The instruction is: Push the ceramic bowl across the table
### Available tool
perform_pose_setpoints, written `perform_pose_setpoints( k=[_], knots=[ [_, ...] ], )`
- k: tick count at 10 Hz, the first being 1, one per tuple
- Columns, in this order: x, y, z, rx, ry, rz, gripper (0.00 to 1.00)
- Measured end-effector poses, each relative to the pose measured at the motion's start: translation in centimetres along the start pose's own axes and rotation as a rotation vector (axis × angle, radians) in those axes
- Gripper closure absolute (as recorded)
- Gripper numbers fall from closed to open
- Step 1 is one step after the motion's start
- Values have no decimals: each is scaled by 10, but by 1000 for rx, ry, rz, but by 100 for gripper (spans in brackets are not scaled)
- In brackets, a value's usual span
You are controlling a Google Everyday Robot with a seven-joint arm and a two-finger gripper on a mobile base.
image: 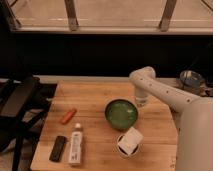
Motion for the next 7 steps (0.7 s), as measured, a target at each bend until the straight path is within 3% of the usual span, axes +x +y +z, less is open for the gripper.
perform_pose_setpoints(
  k=[7],
  knots=[
    [-79,-17,-23,-13,37,-110,99]
  ],
)
